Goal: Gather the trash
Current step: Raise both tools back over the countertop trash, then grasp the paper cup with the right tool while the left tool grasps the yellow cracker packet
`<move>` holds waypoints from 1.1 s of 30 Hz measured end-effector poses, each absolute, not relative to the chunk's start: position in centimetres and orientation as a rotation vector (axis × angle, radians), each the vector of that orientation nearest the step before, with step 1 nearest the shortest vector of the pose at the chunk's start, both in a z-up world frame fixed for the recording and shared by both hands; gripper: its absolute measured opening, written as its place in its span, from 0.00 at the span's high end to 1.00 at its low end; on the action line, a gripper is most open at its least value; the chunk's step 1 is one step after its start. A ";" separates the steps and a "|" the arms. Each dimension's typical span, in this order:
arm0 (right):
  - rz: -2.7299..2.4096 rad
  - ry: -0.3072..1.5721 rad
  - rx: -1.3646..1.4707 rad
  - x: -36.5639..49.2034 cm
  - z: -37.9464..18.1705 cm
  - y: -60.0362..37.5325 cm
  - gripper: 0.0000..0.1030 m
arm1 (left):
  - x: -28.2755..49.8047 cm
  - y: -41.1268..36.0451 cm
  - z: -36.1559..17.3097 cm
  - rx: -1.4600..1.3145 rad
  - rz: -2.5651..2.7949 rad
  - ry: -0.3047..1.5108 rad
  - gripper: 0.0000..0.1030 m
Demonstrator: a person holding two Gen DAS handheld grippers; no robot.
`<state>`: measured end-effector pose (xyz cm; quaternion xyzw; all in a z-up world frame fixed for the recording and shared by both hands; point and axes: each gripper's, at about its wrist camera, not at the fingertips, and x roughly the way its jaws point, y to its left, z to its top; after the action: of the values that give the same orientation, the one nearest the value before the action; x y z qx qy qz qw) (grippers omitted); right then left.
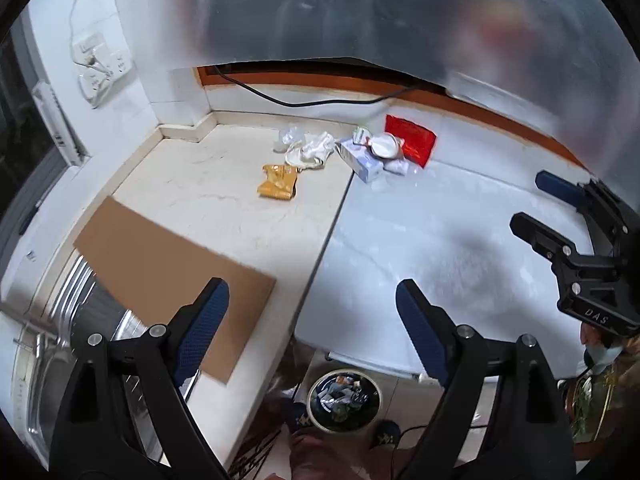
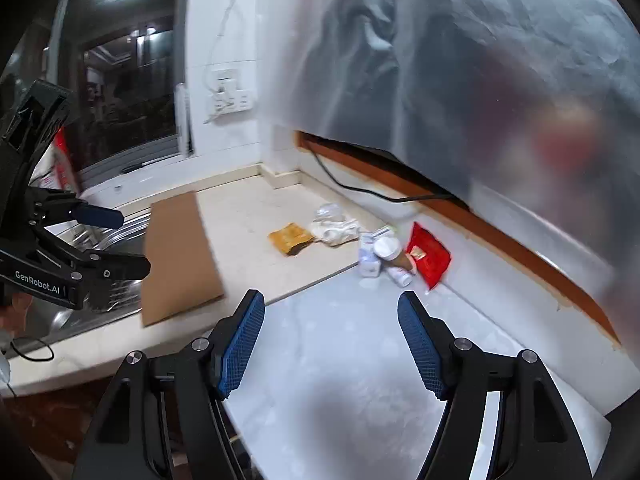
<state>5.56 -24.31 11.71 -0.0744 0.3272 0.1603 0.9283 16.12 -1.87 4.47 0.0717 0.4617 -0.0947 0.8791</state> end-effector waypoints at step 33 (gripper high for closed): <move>0.102 0.853 -0.257 38.1 -10.2 -21.3 0.46 | 45.2 1.0 -17.6 -0.097 -0.139 1.207 0.22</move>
<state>38.07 -21.35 -10.18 -0.1242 0.4124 0.0495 0.9011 45.25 0.97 -17.64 -0.0455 0.5667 -0.0654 0.8201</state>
